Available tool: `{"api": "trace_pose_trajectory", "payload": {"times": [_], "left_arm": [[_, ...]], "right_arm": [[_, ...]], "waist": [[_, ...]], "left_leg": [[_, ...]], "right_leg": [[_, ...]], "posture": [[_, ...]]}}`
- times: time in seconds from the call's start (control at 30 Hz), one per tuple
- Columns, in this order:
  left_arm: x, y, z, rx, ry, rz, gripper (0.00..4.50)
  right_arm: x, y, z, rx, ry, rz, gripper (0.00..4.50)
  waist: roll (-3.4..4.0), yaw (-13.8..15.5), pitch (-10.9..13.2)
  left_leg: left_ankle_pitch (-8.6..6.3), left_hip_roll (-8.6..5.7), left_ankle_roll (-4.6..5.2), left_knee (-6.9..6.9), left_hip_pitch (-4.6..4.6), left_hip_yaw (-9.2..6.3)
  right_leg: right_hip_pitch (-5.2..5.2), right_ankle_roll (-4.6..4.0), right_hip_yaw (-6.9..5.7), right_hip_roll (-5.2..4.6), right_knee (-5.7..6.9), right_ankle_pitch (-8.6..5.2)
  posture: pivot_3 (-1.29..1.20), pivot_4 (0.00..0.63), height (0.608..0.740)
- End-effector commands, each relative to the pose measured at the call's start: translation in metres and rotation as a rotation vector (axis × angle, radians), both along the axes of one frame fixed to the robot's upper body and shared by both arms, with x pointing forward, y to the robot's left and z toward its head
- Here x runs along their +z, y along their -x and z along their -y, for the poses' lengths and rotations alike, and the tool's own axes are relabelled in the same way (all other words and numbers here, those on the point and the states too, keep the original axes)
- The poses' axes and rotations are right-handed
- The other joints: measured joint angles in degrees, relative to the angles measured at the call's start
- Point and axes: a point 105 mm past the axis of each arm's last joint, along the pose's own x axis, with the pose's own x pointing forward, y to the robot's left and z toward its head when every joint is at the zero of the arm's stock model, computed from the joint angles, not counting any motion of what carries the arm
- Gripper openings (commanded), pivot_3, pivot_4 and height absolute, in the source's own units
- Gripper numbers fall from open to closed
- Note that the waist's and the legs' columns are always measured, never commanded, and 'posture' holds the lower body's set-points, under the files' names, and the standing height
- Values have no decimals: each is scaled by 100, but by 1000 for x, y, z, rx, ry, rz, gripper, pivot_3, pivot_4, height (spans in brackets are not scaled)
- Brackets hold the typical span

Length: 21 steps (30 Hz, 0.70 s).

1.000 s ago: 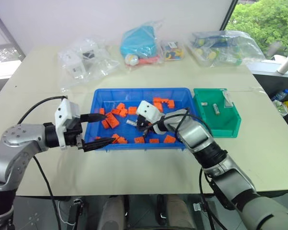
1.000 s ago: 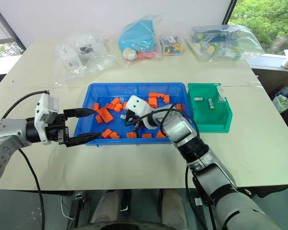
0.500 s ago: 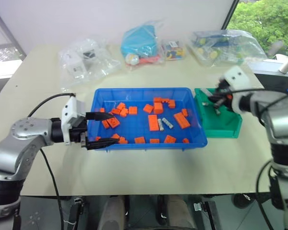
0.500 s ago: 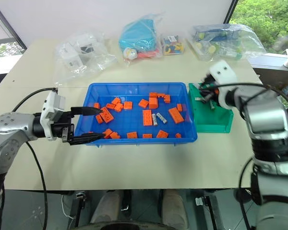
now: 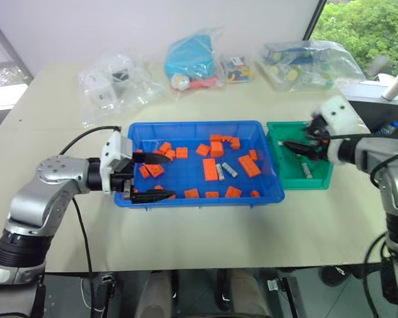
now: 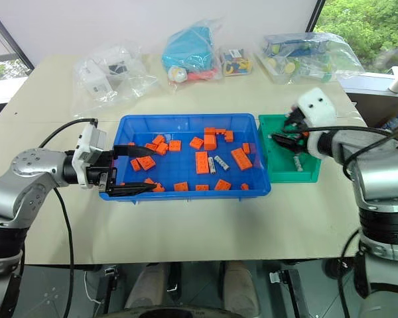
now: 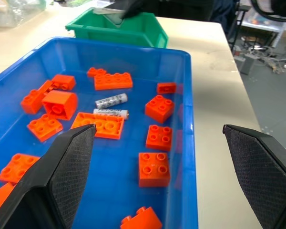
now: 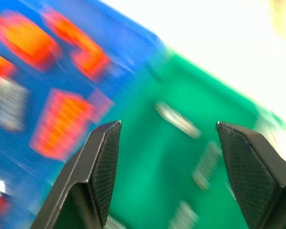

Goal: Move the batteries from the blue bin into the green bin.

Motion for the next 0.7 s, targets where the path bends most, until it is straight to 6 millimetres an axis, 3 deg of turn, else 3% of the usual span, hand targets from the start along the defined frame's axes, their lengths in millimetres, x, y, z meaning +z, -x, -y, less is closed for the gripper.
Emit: {"api": "trace_pose_trajectory", "payload": {"times": [0.03,0.2,0.33,0.7], "left_arm": [[8,-1,5,-19,2,49,4500],[9,-2,8,-20,3,63,4500],[12,-2,5,3,2,73,4500],[16,2,-3,45,-7,71,4500]], "right_arm": [[-17,10,-55,190,-14,-57,3243],[-53,5,-89,259,42,-122,3243],[-61,-3,-100,273,24,-152,3243],[-80,2,-106,328,68,-199,3243]], "waist": [[0,5,0],[-3,56,0],[-3,31,0],[-3,20,0]], "left_leg": [[0,0,0,0,0,-2],[0,-8,1,9,-10,-1],[0,-8,2,12,-9,0],[0,-6,2,6,-5,-1]], "right_leg": [[1,0,0,1,1,0],[4,-1,-1,-9,-2,0],[5,-4,0,-8,-1,-2],[3,2,-2,-5,3,1]], "posture": [[0,150,736],[0,150,736],[0,150,736],[0,150,736]]}}
